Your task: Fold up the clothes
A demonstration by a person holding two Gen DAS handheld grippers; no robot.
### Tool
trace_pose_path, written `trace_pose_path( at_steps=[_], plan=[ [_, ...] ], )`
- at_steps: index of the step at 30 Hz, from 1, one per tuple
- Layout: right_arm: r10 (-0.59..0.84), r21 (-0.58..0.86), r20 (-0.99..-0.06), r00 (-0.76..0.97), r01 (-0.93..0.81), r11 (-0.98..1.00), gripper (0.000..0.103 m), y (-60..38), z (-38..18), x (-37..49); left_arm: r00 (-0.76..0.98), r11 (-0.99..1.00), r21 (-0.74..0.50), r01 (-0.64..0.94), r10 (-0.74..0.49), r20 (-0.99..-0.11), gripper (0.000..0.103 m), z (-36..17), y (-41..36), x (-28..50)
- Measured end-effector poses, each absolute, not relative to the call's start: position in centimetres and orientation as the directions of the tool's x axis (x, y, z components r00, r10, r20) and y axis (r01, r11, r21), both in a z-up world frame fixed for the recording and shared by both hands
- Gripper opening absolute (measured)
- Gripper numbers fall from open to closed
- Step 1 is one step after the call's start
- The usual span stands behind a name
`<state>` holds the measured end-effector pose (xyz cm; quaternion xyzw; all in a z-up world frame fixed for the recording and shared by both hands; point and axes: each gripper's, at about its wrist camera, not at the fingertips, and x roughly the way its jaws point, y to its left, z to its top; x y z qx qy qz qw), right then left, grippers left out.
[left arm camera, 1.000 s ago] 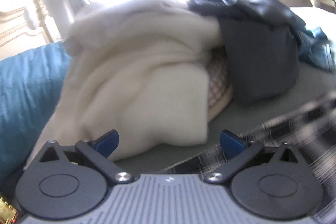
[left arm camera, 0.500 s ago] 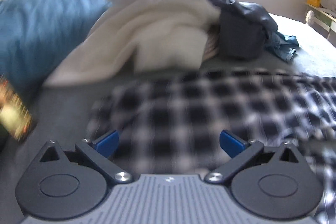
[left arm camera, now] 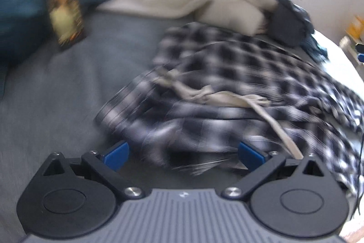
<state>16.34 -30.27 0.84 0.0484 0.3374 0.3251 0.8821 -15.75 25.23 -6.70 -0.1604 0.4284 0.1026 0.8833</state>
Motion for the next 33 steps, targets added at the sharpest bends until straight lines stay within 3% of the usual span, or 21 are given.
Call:
trace_pose_path(
  at_steps=[7, 16, 27, 28, 30, 31, 33],
  plan=[
    [0.744, 0.121, -0.606, 0.283, -0.891, 0.438, 0.068, -13.5, 0.2, 17.1, 0.645, 0.819, -0.386, -0.425, -0.025, -0.764, 0.095, -10.1, 30.0, -16.7],
    [0.702, 0.027, -0.709, 0.072, -0.991, 0.128, 0.073, 3.7, -4.4, 19.1, 0.733, 0.701, -0.581, -0.414, -0.121, -0.669, 0.095, -12.6, 34.0, -17.5],
    [0.533, 0.184, -0.828, -0.174, -0.982, -0.035, 0.08, 11.2, -10.1, 22.3, 0.784, 0.583, -0.703, -0.407, -0.172, -0.597, 0.093, -13.6, 36.1, -16.6],
    [0.522, 0.195, -0.832, -0.186, -0.98, -0.038, 0.08, 11.4, -10.4, 22.4, 0.784, 0.588, -0.696, -0.413, -0.159, -0.6, 0.091, -13.6, 36.0, -16.5],
    [0.529, 0.187, -0.83, -0.177, -0.982, -0.036, 0.077, 11.1, -10.2, 22.1, 0.776, 0.608, -0.662, -0.439, -0.114, -0.62, 0.071, -13.5, 35.8, -16.2],
    [0.528, 0.187, -0.83, -0.179, -0.982, -0.039, 0.068, 10.9, -10.0, 22.0, 0.774, 0.612, -0.647, -0.454, -0.09, -0.627, 0.064, -13.4, 35.7, -16.2],
    [0.519, 0.209, -0.832, -0.198, -0.977, -0.039, 0.051, 10.4, -9.7, 22.0, 0.771, 0.594, -0.641, -0.486, -0.054, -0.635, 0.038, -13.6, 36.0, -16.4]
  ],
)
